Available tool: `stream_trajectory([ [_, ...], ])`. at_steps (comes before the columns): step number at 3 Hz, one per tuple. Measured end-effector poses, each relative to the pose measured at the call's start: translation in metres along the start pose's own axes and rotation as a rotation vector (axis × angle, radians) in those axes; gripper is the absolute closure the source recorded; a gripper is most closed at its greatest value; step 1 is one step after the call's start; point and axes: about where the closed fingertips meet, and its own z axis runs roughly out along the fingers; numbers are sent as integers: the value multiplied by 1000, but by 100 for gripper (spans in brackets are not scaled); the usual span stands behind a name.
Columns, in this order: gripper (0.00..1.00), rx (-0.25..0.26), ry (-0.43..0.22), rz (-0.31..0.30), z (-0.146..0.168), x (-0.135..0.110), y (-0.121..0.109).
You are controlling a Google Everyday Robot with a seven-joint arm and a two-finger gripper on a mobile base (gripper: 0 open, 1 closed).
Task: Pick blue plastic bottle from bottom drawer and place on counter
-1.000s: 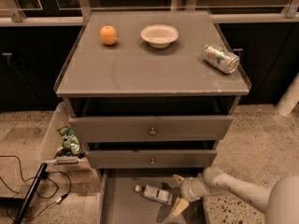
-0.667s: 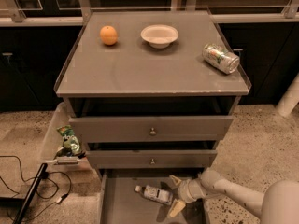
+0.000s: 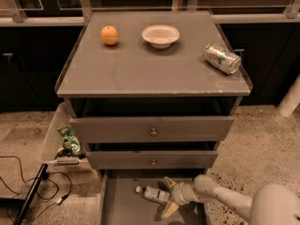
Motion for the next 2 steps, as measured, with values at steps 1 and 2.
stream_trajectory([
  [1,0,-1,-3,9,23,7,-1],
  [2,0,-5,-3,21,37,12,0],
])
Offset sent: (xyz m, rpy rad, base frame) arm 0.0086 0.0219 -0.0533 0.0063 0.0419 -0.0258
